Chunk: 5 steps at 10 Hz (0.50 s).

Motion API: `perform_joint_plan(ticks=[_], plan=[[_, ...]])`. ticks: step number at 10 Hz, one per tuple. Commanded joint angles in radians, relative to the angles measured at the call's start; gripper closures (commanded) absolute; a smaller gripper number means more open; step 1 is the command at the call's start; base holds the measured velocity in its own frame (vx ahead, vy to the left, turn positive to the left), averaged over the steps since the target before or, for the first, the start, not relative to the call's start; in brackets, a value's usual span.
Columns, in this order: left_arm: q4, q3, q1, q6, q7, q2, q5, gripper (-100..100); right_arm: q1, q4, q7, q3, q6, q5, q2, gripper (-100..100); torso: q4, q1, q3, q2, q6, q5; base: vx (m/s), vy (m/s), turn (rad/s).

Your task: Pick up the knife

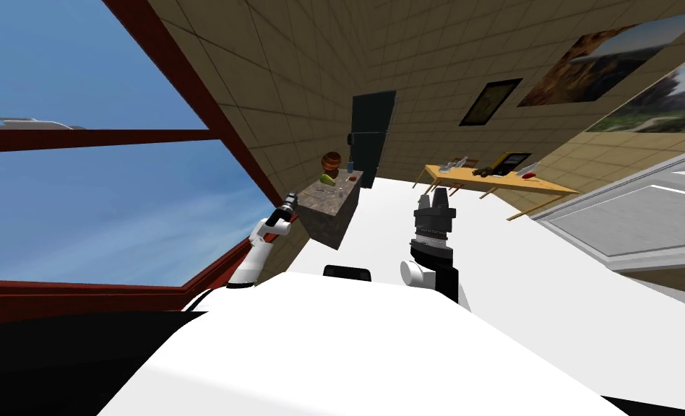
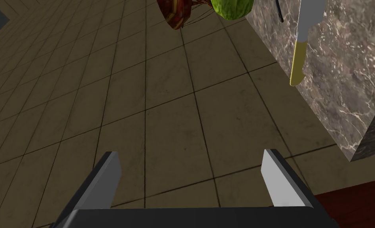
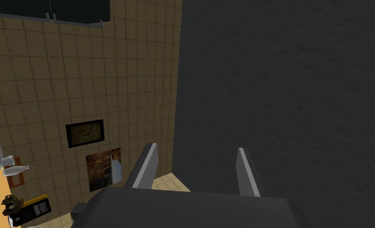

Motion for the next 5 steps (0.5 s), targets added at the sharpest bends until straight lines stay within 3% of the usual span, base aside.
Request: perform_joint_plan(ticks=[1,2,3,4,5], plan=[[0.049,0.003,-0.032,0.039,-0.006,0.01,0.005,-100,0.0,0.0,0.0,0.0,0.0,0.0,0.0,0,0.0,0.0,0.0,0.0,0.0,0.0,-0.045,-0.009,-0.126],[0.09,0.01,-0.078,0.071,-0.014,0.039,0.02,-100,0.0,0.0,0.0,0.0,0.0,0.0,0.0,0,0.0,0.001,0.0,-0.001,-0.001,0.0,-0.053,-0.018,-0.289],[0.108,0.01,-0.079,0.093,-0.014,0.039,0.02,-100,0.0,0.0,0.0,0.0,0.0,0.0,0.0,0,0.0,0.0,0.0,0.0,0.0,0.0,-0.04,-0.009,-0.116],[0.147,0.017,-0.122,0.121,-0.023,0.067,0.034,-100,0.0,0.0,0.0,0.0,0.0,0.0,0.0,0,0.0,0.001,0.0,-0.001,-0.001,0.0,-0.038,-0.014,-0.217],[0.163,0.017,-0.125,0.148,-0.023,0.067,0.034,-100,0.0,0.0,0.0,0.0,0.0,0.0,0.0,0,0.0,0.001,0.0,-0.001,0.0,0.0,-0.028,-0.006,-0.122]])
